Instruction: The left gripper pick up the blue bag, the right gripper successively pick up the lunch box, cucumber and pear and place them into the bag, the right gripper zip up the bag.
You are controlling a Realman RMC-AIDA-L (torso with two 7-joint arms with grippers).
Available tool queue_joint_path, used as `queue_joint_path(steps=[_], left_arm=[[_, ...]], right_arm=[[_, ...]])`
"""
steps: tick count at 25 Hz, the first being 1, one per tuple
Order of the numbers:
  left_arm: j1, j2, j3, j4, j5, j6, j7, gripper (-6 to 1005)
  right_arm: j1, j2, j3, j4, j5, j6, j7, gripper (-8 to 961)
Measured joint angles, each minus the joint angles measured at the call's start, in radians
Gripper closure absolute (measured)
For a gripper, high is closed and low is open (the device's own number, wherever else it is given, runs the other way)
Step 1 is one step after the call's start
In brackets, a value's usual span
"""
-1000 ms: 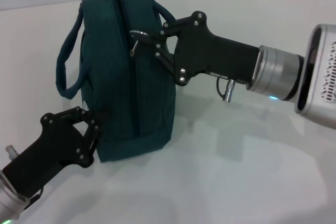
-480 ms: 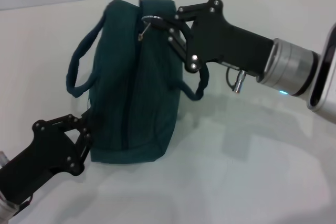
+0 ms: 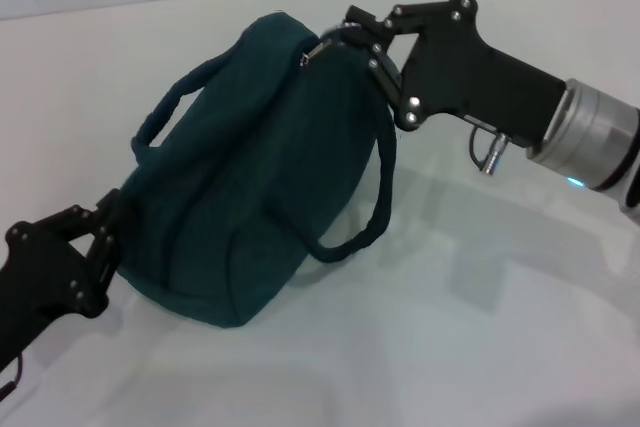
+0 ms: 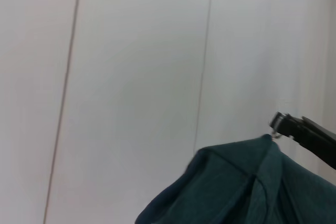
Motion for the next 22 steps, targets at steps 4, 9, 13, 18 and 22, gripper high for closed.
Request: queue_joint_path(steps=[4, 9, 13, 18, 22], left_arm=[[0.003, 0.005, 0.0, 0.0, -0.001, -0.017, -0.023, 935], [0.002, 0.006, 0.001, 0.005, -0.002, -0.026, -0.043, 935], [-0.006, 0.006, 0.006, 0.06, 0.033, -0.036, -0.122, 935], [-0.025, 0.006, 0.005, 0.089, 0.077, -0.012, -0.17, 926], [-0.014, -0.008, -0.002, 0.122, 0.045, 0.009, -0.18, 886]], right_arm=[[-0.014, -0.003, 0.002, 0.001, 0.0, 0.003, 0.001, 944], [-0.031, -0.003, 0.02, 0.004, 0.001, 0.001, 0.001, 944], [-0.027, 0.0, 0.011, 0.003, -0.004, -0.001, -0.002, 945], [-0.02, 0.002, -0.011, -0.008, -0.007, -0.003, -0.003, 945], [-0.014, 0.002, -0.018, -0.01, -0.008, -0.006, -0.004, 945]])
